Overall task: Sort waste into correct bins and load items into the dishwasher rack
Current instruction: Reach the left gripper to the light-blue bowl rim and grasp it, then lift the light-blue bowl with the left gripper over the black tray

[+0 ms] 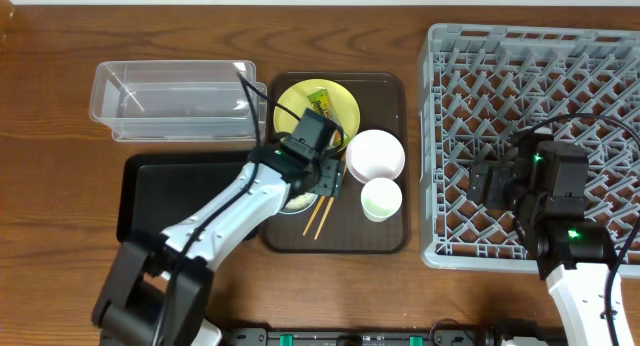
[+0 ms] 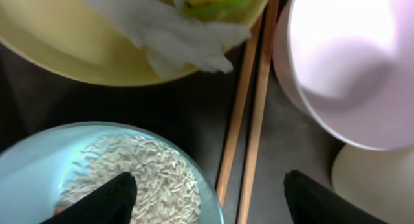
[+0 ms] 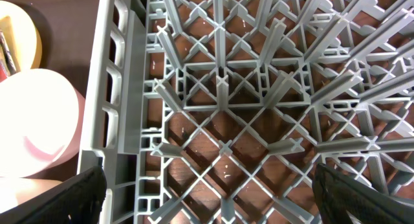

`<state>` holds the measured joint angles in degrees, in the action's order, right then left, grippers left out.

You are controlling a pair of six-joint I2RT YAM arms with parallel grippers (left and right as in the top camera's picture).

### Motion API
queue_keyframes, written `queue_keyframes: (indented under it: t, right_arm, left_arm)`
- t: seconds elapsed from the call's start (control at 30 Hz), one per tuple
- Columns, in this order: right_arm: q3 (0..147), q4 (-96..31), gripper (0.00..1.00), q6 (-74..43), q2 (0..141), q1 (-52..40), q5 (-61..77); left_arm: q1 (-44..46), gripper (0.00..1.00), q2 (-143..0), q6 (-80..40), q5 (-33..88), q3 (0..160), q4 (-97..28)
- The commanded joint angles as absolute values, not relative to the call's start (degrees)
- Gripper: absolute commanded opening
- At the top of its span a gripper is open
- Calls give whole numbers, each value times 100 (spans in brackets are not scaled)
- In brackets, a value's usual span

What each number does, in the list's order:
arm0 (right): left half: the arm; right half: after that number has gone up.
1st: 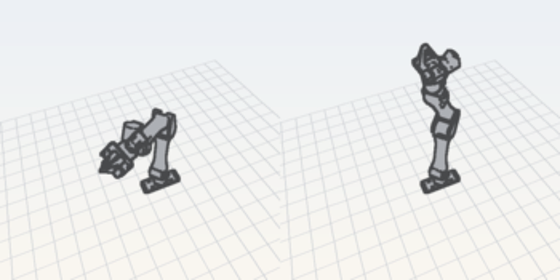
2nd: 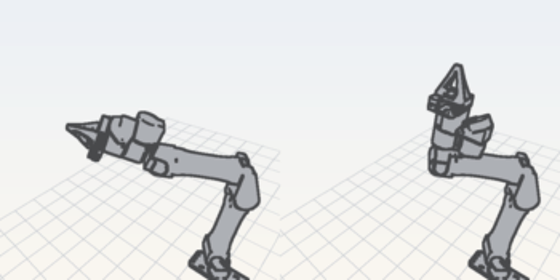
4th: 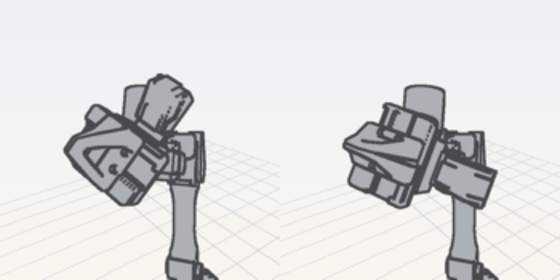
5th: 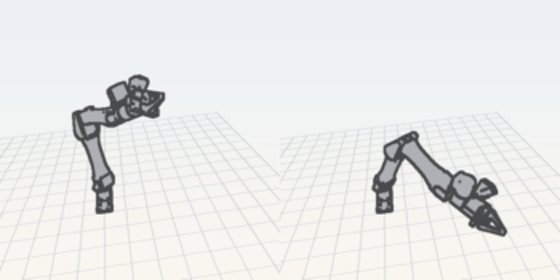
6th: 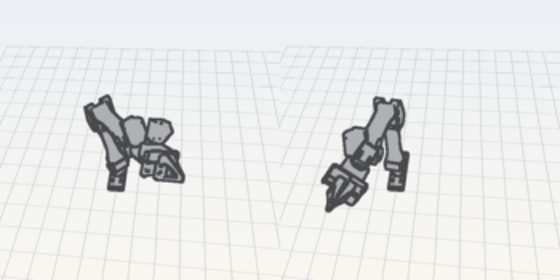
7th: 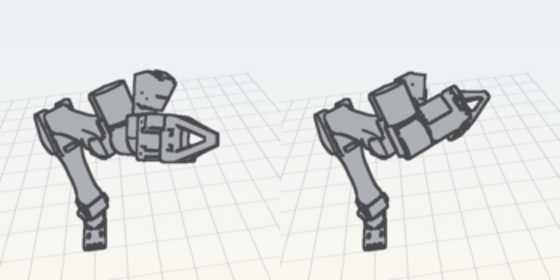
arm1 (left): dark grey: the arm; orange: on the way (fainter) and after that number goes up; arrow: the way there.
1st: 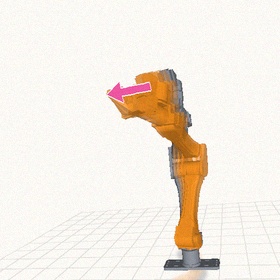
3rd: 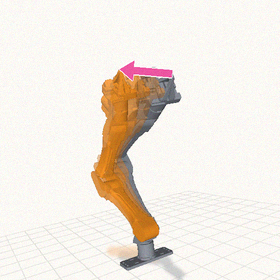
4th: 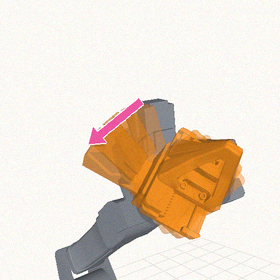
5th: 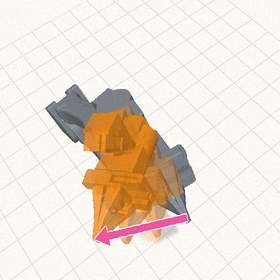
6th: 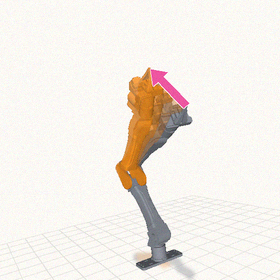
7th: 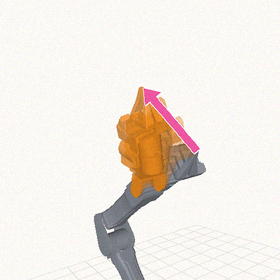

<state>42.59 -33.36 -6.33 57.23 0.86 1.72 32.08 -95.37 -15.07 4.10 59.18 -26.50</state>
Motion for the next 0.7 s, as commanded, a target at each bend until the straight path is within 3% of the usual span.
queue_keyframes:
  t: [0.0,0.23,0.67]
  right_arm:
    - [4386,-3347,99,-661,5690,45,196]
    - [4386,-3347,99,-661,5690,45,198]
    - [4386,-3365,99,-661,5690,45,196]
  left_arm:
    - [3256,73,-9810,-1540,311,6040,-2646]
    - [3256,47,-10053,-1601,287,6040,-2615]
    - [3258,19,-10110,-1769,191,6007,-2670]
